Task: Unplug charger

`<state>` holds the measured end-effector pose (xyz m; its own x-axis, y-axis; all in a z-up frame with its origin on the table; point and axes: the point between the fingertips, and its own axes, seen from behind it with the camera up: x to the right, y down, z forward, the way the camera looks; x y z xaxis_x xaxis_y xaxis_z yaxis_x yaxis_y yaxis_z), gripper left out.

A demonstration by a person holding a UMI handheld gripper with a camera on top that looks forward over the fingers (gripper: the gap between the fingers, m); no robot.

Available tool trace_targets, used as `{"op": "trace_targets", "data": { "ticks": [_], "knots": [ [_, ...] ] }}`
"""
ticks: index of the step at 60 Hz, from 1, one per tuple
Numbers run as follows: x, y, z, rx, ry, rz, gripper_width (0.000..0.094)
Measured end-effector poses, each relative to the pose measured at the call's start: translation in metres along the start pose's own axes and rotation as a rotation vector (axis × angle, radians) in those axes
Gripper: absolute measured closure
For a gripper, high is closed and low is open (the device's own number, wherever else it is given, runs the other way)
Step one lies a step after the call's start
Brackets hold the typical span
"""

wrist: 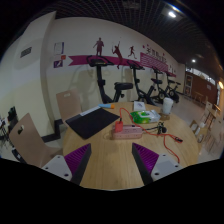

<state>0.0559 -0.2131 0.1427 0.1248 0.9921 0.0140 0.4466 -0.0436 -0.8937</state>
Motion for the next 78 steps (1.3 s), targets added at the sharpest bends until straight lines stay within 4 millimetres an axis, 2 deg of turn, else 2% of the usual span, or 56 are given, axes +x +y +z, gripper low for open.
{"op": "trace_targets", "data": {
  "ticks": [16, 28, 35, 39, 44, 52, 56, 62, 66, 68, 71, 74, 76, 78],
  "knots": [
    [0.016, 0.009, 0.103, 0.036, 0.001, 0.018, 0.0076],
    [0.025, -0.002, 0.180, 0.064, -0.004, 0.034, 0.0077],
    [0.029, -0.013, 0.220, 0.080, -0.012, 0.030, 0.0076],
    [0.029, -0.018, 0.237, 0.082, -0.019, 0.016, 0.0076],
    [0.027, -0.019, 0.255, 0.081, -0.036, -0.004, 0.0120],
    [0.024, -0.017, 0.270, 0.068, -0.046, -0.015, 0.0254],
    [0.034, -0.012, 0.280, 0.051, -0.001, -0.026, 0.0673],
    [0.036, -0.014, 0.278, 0.031, -0.014, -0.008, 0.0763],
    [0.035, -0.014, 0.276, -0.007, -0.039, 0.049, 0.0764],
    [0.037, -0.030, 0.269, 0.038, -0.043, 0.065, 0.0761],
    [0.053, -0.075, 0.252, 0.148, -0.009, 0.013, 0.0766],
    [0.053, -0.111, 0.236, 0.201, -0.033, 0.001, 0.0766],
    [0.059, -0.126, 0.228, 0.200, -0.035, 0.018, 0.0766],
    [0.068, -0.134, 0.226, 0.186, -0.037, 0.024, 0.0766]
  ]
}}
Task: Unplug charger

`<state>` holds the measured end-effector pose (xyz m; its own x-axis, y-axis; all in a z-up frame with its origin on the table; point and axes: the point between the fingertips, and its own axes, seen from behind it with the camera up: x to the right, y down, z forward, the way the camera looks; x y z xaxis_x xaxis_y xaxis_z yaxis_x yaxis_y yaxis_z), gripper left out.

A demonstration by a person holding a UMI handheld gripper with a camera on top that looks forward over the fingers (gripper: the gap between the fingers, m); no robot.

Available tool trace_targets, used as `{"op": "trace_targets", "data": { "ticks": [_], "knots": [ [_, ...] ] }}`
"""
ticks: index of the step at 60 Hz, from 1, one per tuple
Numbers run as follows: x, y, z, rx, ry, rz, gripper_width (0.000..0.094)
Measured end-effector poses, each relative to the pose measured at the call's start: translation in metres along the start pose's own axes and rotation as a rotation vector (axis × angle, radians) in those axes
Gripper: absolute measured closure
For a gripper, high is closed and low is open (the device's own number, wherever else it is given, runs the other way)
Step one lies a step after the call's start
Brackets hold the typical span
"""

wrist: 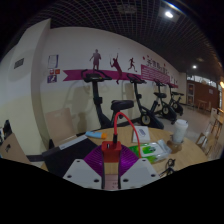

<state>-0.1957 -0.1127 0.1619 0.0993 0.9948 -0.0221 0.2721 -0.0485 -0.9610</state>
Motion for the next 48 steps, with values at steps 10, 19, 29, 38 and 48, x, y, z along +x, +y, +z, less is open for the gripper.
{"op": "trace_targets", "data": {
  "ticks": [10, 19, 29, 38, 48],
  "knots": [
    [0.088, -0.018, -0.020, -0.060, 0.111, -0.004, 0.0765],
    [0.156, 0.034, -0.029, -0.187, 0.184, -0.040, 0.0766],
    [0.179, 0.103, -0.020, -0.317, 0.182, -0.087, 0.0757],
    [0.177, 0.156, -0.010, -0.407, 0.158, -0.131, 0.0718],
    [0.174, 0.165, -0.013, -0.439, 0.130, -0.110, 0.0477]
  ]
}}
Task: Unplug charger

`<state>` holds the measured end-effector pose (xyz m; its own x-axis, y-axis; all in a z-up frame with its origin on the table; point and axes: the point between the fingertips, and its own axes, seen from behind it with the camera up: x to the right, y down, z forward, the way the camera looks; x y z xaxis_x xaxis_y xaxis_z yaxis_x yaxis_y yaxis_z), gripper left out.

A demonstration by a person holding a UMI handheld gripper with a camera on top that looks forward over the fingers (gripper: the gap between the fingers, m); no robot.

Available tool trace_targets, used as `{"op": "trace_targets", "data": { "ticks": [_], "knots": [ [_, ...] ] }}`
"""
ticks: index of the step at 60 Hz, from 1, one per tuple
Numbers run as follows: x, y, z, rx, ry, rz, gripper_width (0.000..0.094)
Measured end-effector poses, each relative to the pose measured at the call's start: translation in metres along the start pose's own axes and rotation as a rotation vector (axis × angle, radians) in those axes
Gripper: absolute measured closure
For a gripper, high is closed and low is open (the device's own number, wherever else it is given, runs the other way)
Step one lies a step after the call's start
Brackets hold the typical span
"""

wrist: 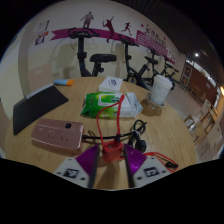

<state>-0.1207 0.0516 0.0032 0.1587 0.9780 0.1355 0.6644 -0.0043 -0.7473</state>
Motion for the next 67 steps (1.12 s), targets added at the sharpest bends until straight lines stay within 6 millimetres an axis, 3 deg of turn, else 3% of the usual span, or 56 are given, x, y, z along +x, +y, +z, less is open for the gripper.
{"op": "trace_targets", "data": {
  "ticks": [5, 7, 12, 15, 21, 30, 36, 42, 49, 67],
  "knots": [
    [-0.005, -0.008, -0.027, 0.009, -0.041, 0.029, 0.0094],
    [-0.002, -0.015, -0.039, 0.018, -0.028, 0.035, 0.0123],
    [0.006, -0.029, -0.095, 0.047, -0.004, 0.028, 0.0070],
    [0.005, -0.036, -0.133, 0.062, 0.003, 0.021, 0.0084],
    [-0.003, -0.039, -0.227, 0.070, -0.007, 0.043, 0.0086],
    [-0.024, -0.016, -0.355, 0.051, 0.000, 0.084, 0.0081],
    [-0.041, 0.002, -0.420, 0.072, 0.005, 0.095, 0.0088],
    [-0.053, 0.020, -0.462, 0.090, 0.019, 0.107, 0.0079],
    [-0.065, 0.040, -0.489, 0.090, 0.035, 0.104, 0.0085],
    [-0.085, 0.053, -0.504, 0.092, 0.017, 0.091, 0.0085]
  ]
}}
